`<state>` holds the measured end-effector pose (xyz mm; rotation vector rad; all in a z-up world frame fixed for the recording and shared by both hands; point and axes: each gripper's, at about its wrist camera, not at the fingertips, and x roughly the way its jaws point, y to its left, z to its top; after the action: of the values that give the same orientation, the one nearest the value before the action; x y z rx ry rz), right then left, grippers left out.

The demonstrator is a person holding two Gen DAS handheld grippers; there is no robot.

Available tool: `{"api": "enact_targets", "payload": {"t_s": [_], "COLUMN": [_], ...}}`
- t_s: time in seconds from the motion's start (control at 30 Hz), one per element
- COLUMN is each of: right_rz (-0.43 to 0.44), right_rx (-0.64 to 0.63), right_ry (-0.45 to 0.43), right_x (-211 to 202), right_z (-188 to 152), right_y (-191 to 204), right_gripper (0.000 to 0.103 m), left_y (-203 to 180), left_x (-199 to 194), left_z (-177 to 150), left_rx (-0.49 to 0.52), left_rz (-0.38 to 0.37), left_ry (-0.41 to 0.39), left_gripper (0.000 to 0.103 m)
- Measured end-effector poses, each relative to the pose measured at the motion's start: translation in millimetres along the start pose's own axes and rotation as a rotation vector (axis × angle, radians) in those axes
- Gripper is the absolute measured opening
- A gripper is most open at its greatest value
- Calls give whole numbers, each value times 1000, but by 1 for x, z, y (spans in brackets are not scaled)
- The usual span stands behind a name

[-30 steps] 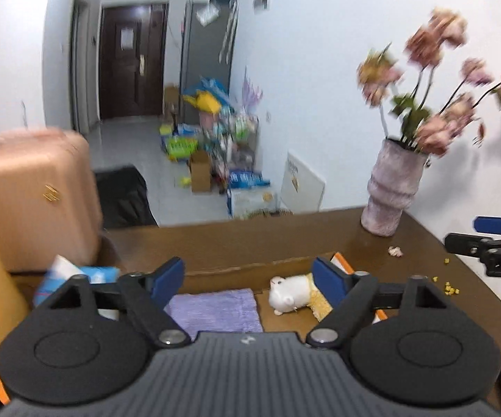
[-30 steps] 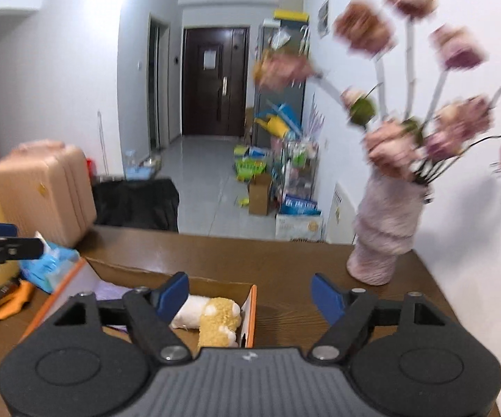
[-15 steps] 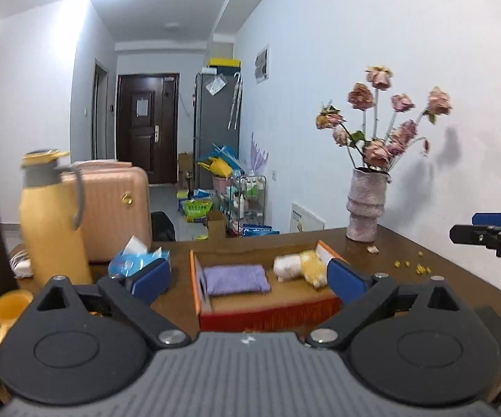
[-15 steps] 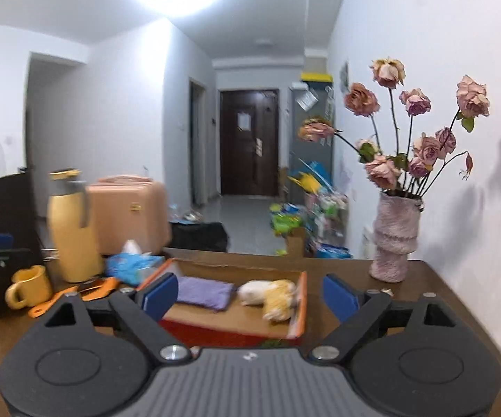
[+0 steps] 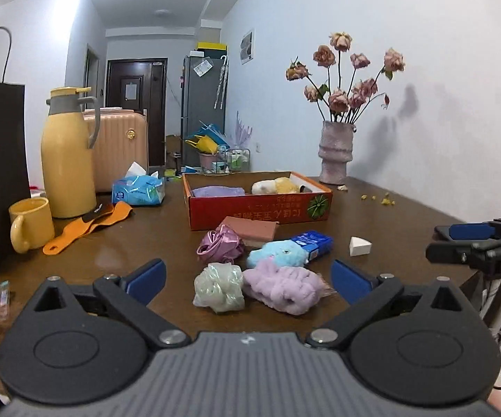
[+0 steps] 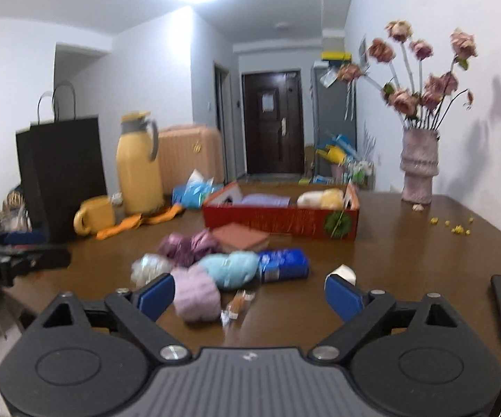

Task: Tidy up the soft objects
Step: 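Withdraw both grippers from the box toward the remaining items, then grasp the small snack packet with the left gripper while the right grasps the white sponge wedge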

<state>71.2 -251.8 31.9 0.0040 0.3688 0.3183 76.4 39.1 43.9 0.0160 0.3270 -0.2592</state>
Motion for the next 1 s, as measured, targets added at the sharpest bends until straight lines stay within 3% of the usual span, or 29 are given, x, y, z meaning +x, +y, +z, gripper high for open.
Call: {"api": "enact_targets", "payload": {"t_s": [0.1, 0.33, 0.47, 0.57, 0.67, 0.7, 0.8, 1.0], "right_rz": [-17, -13, -10, -45, -88, -109, -170, -144], "right_rx": [-14, -10, -11, 1, 27, 36, 66, 59], "right_ry": [7, 57, 119, 130, 117, 112, 106, 139], "right_x": [6, 40, 74, 94, 104, 106, 110, 138], "right_z": [-3, -12, -20, -18, -12, -9, -3, 4], "right_y": [6, 5, 0, -14, -39, -50, -82, -114], "right_gripper": [93, 91, 76, 75, 75, 75, 75, 75], "left_y": [-1, -4, -7, -23, -54, -64, -89, -105], "left_x": [6, 39, 61, 76, 109, 124, 165, 201], "left_z": [-3, -21, -18, -4, 5, 5, 1, -11], "left_rx": [-20, -36, -48, -80, -58, -50, -14, 72], "left_rz": [0, -41, -54, -133, -233, -242, -206, -79], "left_ry": [0, 96, 122, 116, 161, 194, 289, 418], "left_gripper": [103, 103, 101, 91, 62, 58, 39, 37]}}
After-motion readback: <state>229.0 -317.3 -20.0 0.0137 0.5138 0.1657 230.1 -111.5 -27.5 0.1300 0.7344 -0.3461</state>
